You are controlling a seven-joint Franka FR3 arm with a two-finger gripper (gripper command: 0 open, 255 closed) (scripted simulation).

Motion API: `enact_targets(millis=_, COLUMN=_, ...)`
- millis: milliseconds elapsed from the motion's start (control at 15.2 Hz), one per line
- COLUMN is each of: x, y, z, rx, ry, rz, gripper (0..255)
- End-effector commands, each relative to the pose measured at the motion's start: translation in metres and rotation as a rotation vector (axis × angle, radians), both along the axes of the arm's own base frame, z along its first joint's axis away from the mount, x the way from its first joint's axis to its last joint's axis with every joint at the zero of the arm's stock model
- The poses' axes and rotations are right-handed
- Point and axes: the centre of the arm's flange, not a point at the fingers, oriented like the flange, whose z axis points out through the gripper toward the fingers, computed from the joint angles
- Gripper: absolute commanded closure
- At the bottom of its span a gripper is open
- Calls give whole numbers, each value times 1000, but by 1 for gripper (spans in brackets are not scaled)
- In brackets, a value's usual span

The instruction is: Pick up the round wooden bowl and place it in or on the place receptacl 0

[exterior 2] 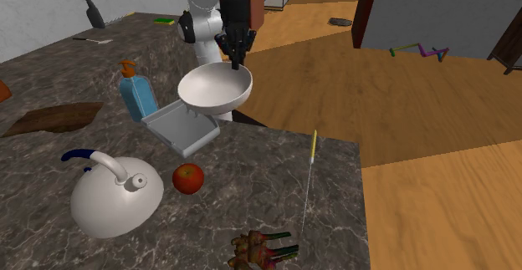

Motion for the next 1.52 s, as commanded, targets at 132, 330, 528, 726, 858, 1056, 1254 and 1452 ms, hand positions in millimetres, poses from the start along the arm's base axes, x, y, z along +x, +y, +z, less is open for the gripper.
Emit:
enact_targets(millis=132, x=-53, y=-13, z=4, rx=0, ry=1, rz=1, gripper=255)
enact_targets(millis=330, x=-91, y=-24, z=10, rx=0, ry=1, rz=1, gripper=255)
enact_targets(millis=528, x=-129, y=-35, z=15, rx=0, ry=1, rz=1, gripper=255)
enact_targets(millis=726, x=-147, y=-40, z=7, rx=0, ry=1, rz=1, gripper=255)
enact_targets(millis=858, x=-147, y=-40, z=-3, rx=0, ry=1, rz=1, gripper=255)
enact_targets(millis=1056, x=-147, y=-40, z=-19, rx=0, ry=1, rz=1, gripper=255)
enact_targets(millis=1254, x=-147, y=-40, z=-35, rx=0, ry=1, rz=1, gripper=255)
enact_targets(millis=1452, x=-147, y=-40, z=-51, rx=0, ry=1, rz=1, gripper=255)
